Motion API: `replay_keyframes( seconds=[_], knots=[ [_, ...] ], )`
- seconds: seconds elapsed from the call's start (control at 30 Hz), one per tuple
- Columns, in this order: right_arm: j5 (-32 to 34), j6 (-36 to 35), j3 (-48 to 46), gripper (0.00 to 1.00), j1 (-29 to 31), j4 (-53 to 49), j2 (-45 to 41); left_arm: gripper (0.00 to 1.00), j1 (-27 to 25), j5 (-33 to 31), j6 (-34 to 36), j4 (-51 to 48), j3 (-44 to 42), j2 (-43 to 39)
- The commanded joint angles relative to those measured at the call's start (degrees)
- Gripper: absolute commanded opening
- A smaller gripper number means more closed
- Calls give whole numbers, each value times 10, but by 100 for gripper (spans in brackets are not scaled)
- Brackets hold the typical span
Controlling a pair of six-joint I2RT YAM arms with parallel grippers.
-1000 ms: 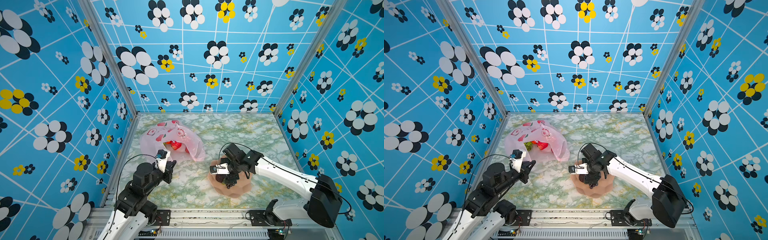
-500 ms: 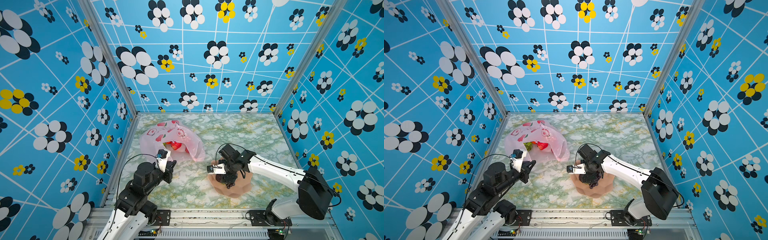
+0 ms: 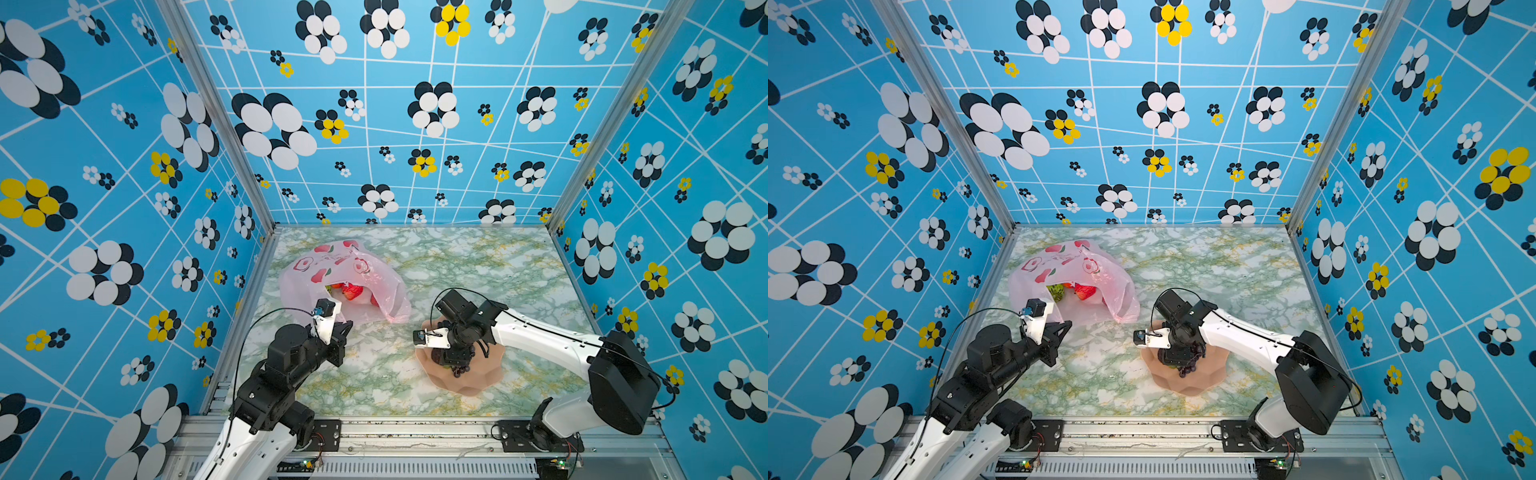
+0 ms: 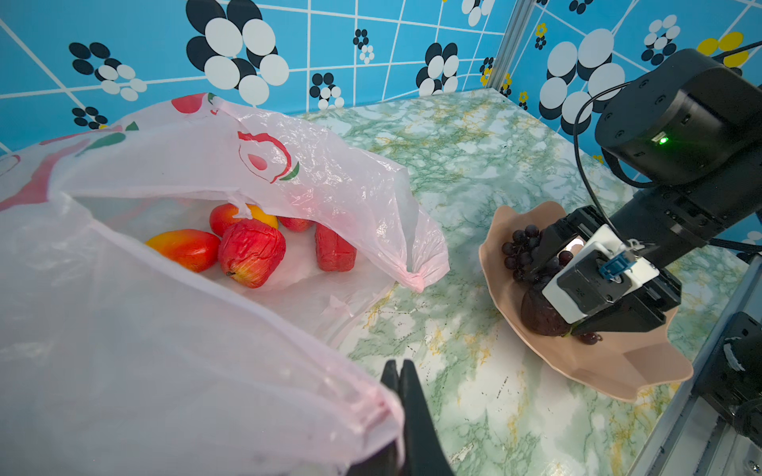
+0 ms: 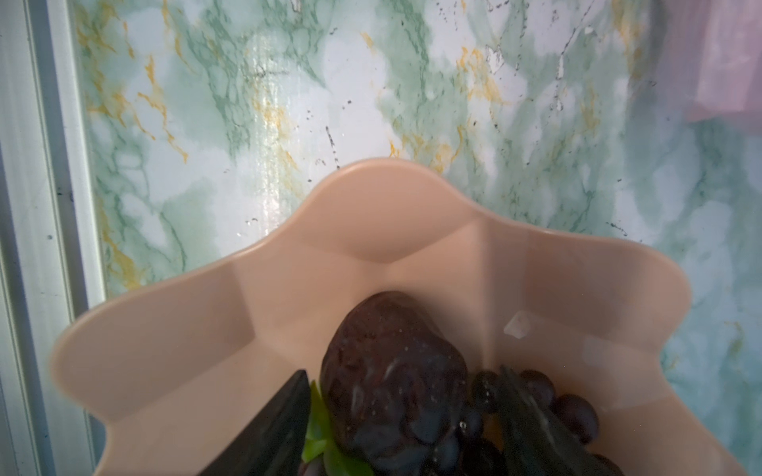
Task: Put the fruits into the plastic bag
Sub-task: 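Lower the right gripper onto the dark plum and close it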
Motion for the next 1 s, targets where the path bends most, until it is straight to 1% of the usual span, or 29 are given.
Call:
replay_keyframes(
  seconds=[0.0, 0.33, 0.53, 0.8, 0.97],
  knots=[
    [-4, 15, -8, 72, 3, -8, 14, 0, 2, -2, 9, 0, 1, 5],
    [-9, 31, -2, 65, 3, -15, 25, 0, 2, -2, 9, 0, 1, 8],
    [-6, 44, 2, 56, 3, -19, 15, 0, 2, -3, 9, 0, 1, 8],
    [-37, 79, -15, 52, -1, 24, -52, 0, 2, 0, 8, 0, 1, 8],
    [-75, 123, -36, 52, -32, 61, -100, 0, 2, 0, 8, 1, 1, 4]
  ],
)
